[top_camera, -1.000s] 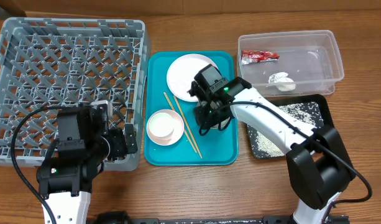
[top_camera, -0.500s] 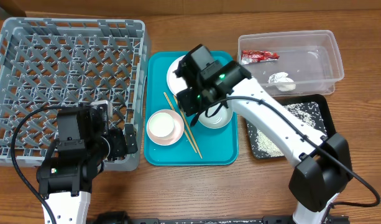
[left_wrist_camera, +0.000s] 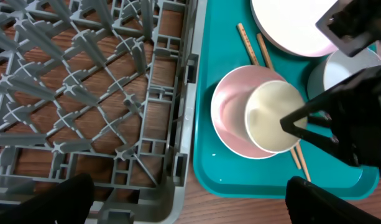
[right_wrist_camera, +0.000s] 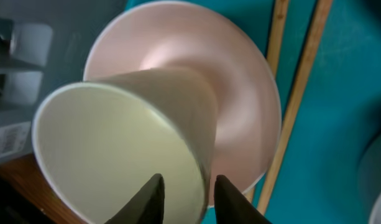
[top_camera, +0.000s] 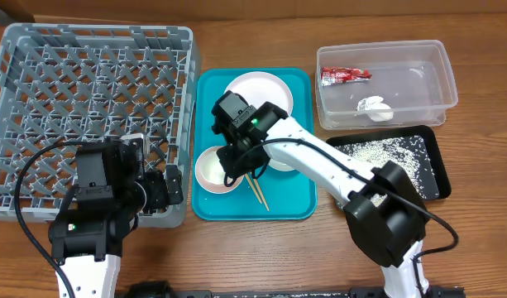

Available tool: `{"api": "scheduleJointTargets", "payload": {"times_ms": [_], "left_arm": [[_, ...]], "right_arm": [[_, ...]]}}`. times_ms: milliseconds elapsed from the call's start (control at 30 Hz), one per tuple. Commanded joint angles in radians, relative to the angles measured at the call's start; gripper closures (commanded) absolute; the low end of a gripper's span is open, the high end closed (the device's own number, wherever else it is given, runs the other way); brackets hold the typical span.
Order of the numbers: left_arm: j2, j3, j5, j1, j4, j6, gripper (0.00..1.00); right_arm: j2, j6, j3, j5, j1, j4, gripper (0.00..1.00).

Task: Sort waste into correct bins and load items into the dishwasher
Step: 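Grasp the white paper cup from the pink saucer with the right gripper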

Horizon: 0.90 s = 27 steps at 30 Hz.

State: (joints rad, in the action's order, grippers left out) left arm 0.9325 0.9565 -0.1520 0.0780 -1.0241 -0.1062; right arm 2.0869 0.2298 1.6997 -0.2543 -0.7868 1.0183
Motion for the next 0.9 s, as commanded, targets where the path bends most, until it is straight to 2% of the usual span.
{"api": "scheduleJointTargets", "payload": {"times_ms": [0,67,133,233,633,767,867], "left_arm": [[-0.003,0.026,0.005,0.001,0.003,-0.013,0.0],[-0.003,0.026,0.005,0.001,0.003,-0.013,0.0],[-0.003,0.026,0.005,0.001,0.003,-0.014,0.0],[-0.003,0.026,0.005,0.001,0.003,-0.014,0.0],[-0.003,0.026,-0.004,0.001,0.011,-0.014,0.0],[0.0,0.026,-0.066,0.001,0.027,-0.014,0.0],[0.019,0.026,-0.162,0.0,0.064,-0.014,0.0]], "right_arm": [[0.001,0.014,0.007,0.003,0.003,-0.006,0.76],[0.001,0.014,0.007,0.006,0.003,-0.009,0.8],[0.001,0.015,0.007,0.006,0.003,-0.006,0.89],[0.0,0.014,0.013,0.007,0.005,0.003,0.96],[-0.146,0.007,0.18,0.052,0.146,0.116,0.96],[-0.233,0.012,0.194,0.043,0.234,0.125,0.96],[-0.258,0.011,0.194,-0.042,0.314,0.138,0.96]]}}
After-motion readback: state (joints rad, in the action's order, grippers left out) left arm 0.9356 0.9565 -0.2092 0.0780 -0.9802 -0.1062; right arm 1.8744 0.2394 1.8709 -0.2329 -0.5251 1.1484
